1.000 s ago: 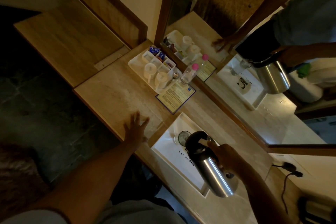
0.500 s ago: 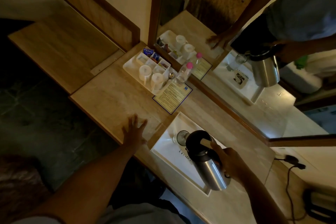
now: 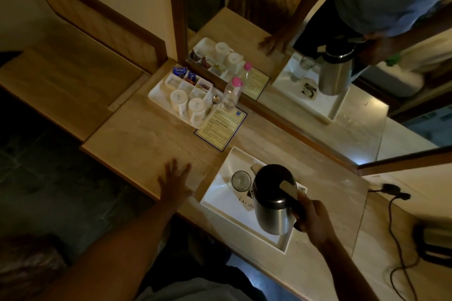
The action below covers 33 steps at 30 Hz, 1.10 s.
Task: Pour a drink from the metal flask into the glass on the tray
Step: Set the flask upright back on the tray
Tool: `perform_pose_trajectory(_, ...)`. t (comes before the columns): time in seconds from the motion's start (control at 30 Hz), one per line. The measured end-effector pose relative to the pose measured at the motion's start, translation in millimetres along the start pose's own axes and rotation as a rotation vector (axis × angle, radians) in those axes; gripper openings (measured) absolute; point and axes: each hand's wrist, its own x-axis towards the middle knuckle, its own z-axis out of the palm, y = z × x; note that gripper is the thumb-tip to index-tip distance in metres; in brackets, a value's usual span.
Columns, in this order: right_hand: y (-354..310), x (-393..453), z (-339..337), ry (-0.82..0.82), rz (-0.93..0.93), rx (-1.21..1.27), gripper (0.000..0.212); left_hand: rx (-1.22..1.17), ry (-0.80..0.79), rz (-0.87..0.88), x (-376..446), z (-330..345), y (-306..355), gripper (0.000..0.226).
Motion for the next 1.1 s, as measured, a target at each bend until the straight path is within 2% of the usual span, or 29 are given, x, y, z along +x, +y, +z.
perform_pose_trajectory(0.13,17,-8,5,0.169,0.016,0.228,0.074,-0.002,0.011,0.006,2,2,1,0.101)
perform_pose_trajectory(0.23,31,-12,14,0.306,0.072,0.364,0.058,-0.011,0.01,0.0,3,3,1,0.102)
perform_pose_trajectory(0.43,47,-13,32,0.426,0.144,0.663,0.055,-0.006,0.01,0.008,5,5,3,0.104)
perform_pose_trajectory(0.53,53,-12,40,0.48,0.133,0.709,0.057,-0.018,0.005,0.014,5,5,2,0.105)
perform_pose_trajectory(0.67,59,-12,48,0.496,0.119,0.698,0.046,-0.024,0.003,0.02,5,6,1,0.105)
perform_pose_trajectory(0.87,71,-9,54,0.479,0.139,0.701,0.049,-0.049,0.001,0.015,5,6,2,0.104)
perform_pose_trajectory(1.0,83,-8,58,0.471,0.158,0.709,0.062,-0.009,0.003,0.002,5,6,4,0.104)
perform_pose_trajectory(1.1,90,-7,58,0.507,0.194,0.721,0.056,-0.002,0.004,-0.001,5,6,5,0.104)
